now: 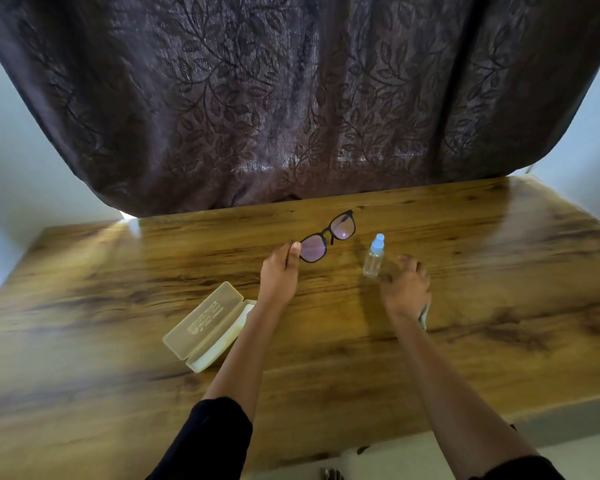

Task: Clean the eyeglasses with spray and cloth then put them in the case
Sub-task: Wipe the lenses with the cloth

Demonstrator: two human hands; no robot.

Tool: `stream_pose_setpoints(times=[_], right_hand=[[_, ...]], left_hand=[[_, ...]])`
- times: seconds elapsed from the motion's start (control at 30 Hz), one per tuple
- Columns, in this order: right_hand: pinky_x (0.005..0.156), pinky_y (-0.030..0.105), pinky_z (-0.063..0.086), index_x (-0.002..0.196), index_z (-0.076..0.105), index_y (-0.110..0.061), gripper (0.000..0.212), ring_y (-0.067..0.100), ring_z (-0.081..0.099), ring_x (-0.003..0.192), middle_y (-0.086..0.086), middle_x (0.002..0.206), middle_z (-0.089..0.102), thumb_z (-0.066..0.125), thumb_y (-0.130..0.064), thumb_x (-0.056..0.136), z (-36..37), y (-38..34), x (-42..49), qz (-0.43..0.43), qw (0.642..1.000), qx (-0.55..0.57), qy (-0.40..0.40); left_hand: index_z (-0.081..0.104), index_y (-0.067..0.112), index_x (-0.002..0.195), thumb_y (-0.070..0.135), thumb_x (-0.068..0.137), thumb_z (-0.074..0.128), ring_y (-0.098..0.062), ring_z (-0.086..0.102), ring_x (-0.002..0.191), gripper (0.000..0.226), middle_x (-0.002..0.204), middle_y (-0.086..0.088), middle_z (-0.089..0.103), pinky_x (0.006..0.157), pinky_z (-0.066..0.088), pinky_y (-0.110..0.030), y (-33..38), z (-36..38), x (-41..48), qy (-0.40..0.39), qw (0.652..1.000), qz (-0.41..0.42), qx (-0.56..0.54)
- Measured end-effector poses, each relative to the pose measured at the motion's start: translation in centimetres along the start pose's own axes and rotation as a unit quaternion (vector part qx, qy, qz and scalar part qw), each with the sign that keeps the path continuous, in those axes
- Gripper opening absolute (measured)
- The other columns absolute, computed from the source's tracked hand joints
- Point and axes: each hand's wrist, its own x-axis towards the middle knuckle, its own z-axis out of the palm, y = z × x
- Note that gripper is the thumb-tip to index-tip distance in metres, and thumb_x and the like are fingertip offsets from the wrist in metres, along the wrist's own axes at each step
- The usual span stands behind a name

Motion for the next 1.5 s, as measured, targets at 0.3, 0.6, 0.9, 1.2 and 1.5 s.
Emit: stream_pose_setpoints(times=[0.3,0.6,0.9,1.2,1.5], right_hand=[[0.103,0.049,0.026,0.127,0.046,-0.014,0.045,0.032,0.031,0.127,0.012,0.136,0.038,0.055,-0.016,0.083,-1.0,2.8,-2.6,0.07,0.993,-0.084,-0.038],[0.097,0.045,0.04,0.129,0.049,-0.013,0.043,0.033,0.033,0.124,0.012,0.139,0.038,0.055,-0.013,0.087,-0.9,5.0,-4.5,0.036,0.993,-0.108,-0.044],[0.078,0.034,0.049,0.098,0.069,-0.007,0.02,0.032,0.061,0.09,0.015,0.104,0.065,0.059,-0.003,0.082,-2.2,4.9,-4.6,0.04,0.999,-0.033,-0.005],[0.052,-0.002,0.04,0.097,0.07,-0.009,0.02,-0.007,0.057,0.062,0.001,0.089,0.07,0.069,-0.005,0.077,-4.2,-4.2,-6.9,-0.09,0.971,0.222,0.027],[0.073,0.0,0.04,0.103,0.07,-0.011,0.026,0.0,0.055,0.082,-0.004,0.094,0.064,0.067,-0.003,0.078,-2.4,-8.9,-10.0,-0.326,0.925,0.195,-0.029]], left_hand=[[0.05,0.017,0.072,0.033,0.099,0.032,-0.012,0.051,0.049,0.036,0.061,-0.002,0.052,0.047,0.047,-0.026,0.1,-0.7,-2.3,-0.027,0.997,-0.04,-0.061],[0.045,0.023,0.069,0.035,0.099,0.03,-0.012,0.047,0.047,0.035,0.056,-0.001,0.049,0.052,0.044,-0.03,-0.6,-2.0,-3.9,-0.023,0.998,-0.021,-0.057],[0.046,0.02,0.069,0.033,0.099,0.033,-0.018,0.051,0.049,0.035,0.057,0.0,0.049,0.049,0.046,-0.032,-0.8,-2.9,-4.4,-0.041,0.994,-0.037,-0.097],[0.041,0.017,0.065,0.033,0.099,0.033,-0.014,0.043,0.049,0.038,0.056,0.002,0.044,0.051,0.037,-0.029,-0.7,-2.8,-4.1,-0.034,0.994,-0.033,-0.095],[0.053,0.028,0.069,0.028,0.099,0.034,-0.013,0.045,0.048,0.035,0.055,0.006,0.048,0.05,0.037,-0.029,-0.7,-3.1,-4.0,-0.021,0.995,-0.007,-0.096]])
